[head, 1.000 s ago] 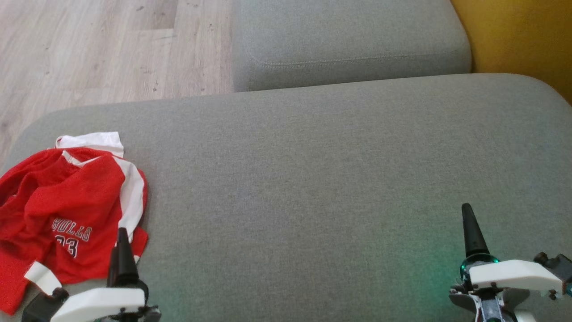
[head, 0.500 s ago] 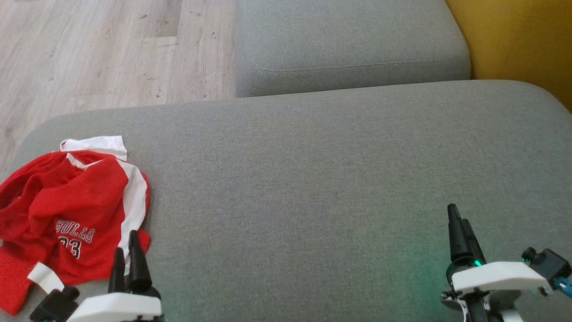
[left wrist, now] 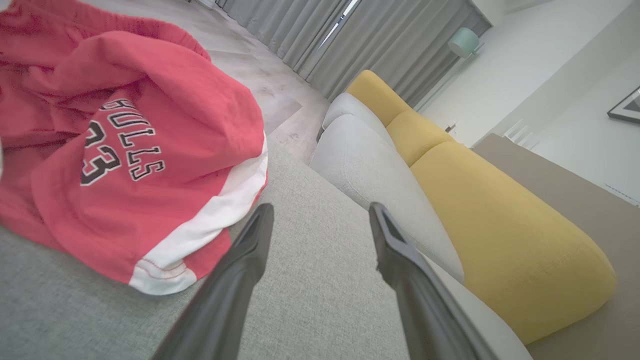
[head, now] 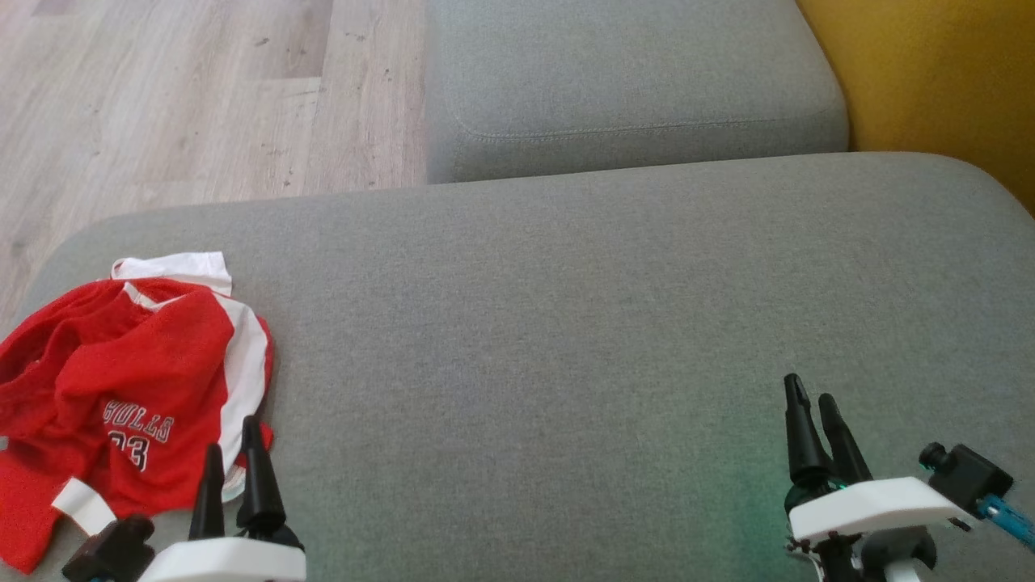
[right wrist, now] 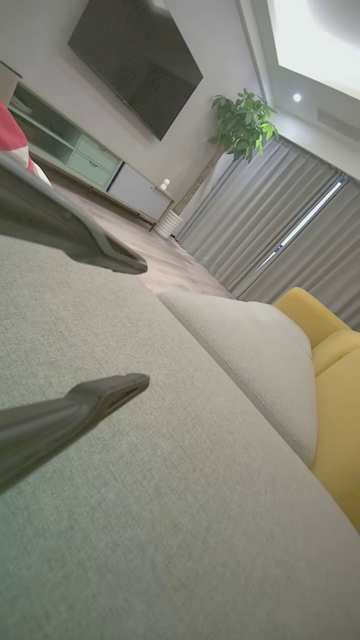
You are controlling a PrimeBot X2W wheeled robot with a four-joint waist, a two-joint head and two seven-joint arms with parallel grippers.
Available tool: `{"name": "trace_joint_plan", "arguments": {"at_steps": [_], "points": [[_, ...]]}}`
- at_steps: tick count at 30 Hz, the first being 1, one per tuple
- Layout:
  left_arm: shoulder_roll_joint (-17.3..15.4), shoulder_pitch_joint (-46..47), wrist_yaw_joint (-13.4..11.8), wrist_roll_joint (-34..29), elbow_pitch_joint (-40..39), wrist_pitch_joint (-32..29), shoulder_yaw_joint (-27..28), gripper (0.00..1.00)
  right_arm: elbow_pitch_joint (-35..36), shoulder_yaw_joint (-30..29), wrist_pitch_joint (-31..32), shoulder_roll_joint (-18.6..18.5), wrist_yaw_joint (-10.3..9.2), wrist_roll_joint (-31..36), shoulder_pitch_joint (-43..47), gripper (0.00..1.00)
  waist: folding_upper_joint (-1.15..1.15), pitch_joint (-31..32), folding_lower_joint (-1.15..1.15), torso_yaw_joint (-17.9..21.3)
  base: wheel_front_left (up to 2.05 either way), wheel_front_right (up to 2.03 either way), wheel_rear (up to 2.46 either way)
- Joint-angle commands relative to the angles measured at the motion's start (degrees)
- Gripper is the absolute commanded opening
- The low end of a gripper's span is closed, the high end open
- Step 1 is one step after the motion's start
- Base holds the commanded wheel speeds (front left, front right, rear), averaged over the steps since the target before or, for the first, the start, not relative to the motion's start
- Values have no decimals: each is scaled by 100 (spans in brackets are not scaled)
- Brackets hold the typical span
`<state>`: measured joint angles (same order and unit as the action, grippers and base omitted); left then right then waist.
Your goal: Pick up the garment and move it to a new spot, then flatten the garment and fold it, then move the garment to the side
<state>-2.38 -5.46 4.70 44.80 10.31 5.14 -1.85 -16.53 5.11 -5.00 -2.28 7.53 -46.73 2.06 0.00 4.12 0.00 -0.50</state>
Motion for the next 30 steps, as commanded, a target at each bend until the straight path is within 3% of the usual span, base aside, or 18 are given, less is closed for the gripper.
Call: {"name": "trace_joint_plan", "arguments": {"at_steps": [1, 30], "points": [[-35, 164, 2, -284, -258, 78, 52, 100, 235, 105, -87, -38, -2, 251, -168, 100, 0, 10, 0, 0, 0, 0, 0], [-60, -60, -56, -2606, -502, 565, -161, 100, 261, 173, -577, -50, -3, 2256, -15, 100, 0, 197, 0, -17, 0, 0, 0]]}}
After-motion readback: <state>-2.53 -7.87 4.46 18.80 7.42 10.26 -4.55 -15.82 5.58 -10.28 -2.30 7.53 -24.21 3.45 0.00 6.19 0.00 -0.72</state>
